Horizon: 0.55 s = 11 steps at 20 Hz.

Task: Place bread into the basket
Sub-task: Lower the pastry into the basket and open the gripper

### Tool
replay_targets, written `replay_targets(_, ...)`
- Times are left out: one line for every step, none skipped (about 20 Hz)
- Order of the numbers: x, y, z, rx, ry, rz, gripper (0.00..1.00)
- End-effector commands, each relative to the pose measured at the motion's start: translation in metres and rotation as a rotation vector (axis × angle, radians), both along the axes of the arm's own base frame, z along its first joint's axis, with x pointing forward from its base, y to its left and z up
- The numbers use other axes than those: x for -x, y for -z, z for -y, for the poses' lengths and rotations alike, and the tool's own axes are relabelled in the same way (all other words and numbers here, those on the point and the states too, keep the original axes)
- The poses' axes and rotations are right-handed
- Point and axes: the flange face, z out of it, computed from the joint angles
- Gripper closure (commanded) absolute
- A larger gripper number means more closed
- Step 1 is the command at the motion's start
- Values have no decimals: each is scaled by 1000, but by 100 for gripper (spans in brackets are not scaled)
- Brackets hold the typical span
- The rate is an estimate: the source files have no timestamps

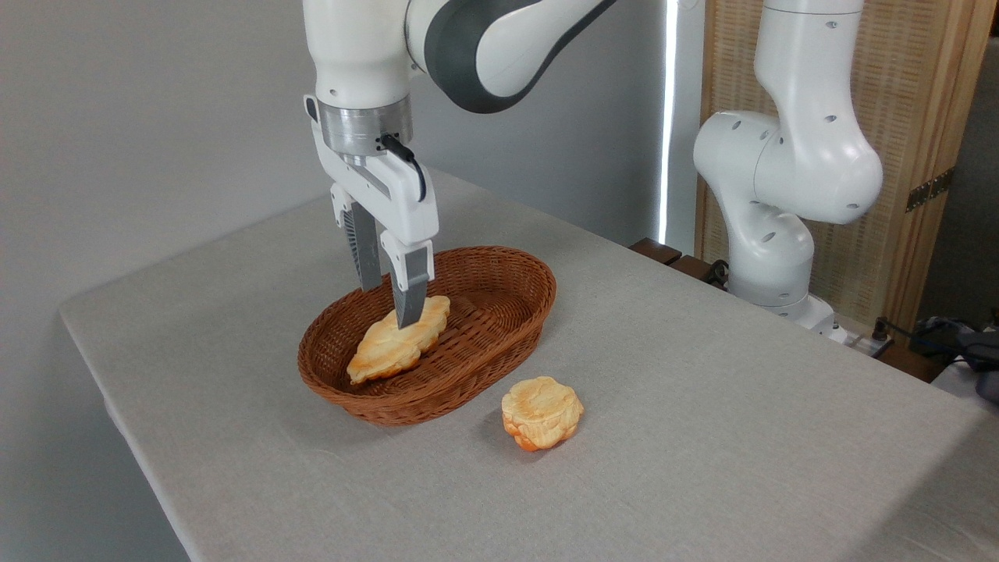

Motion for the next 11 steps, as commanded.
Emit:
replay_targets(-8, -10, -43, -61, -45, 24, 0)
replay_targets(-10, -12, -54, -66, -63, 28, 0)
replay_targets(-14, -18, -69, -65, -89, 41, 0)
replay_targets(-17, -22, -84, -62, -112, 46, 0)
replay_targets(-19, -23, -98, -62, -134, 49, 0)
replay_targets(-20, -23, -107, -62, -148, 52, 0)
replay_targets(-20, -23, -113, -60, -159, 53, 0)
replay_targets(-22, -22, -121, -58, -173, 57, 0)
replay_targets(-23, -23, -126, -56, -183, 69, 0)
replay_targets(-24, -23, -126, -56, -185, 72, 0)
replay_targets(-24, -23, -126, -56, -185, 72, 0)
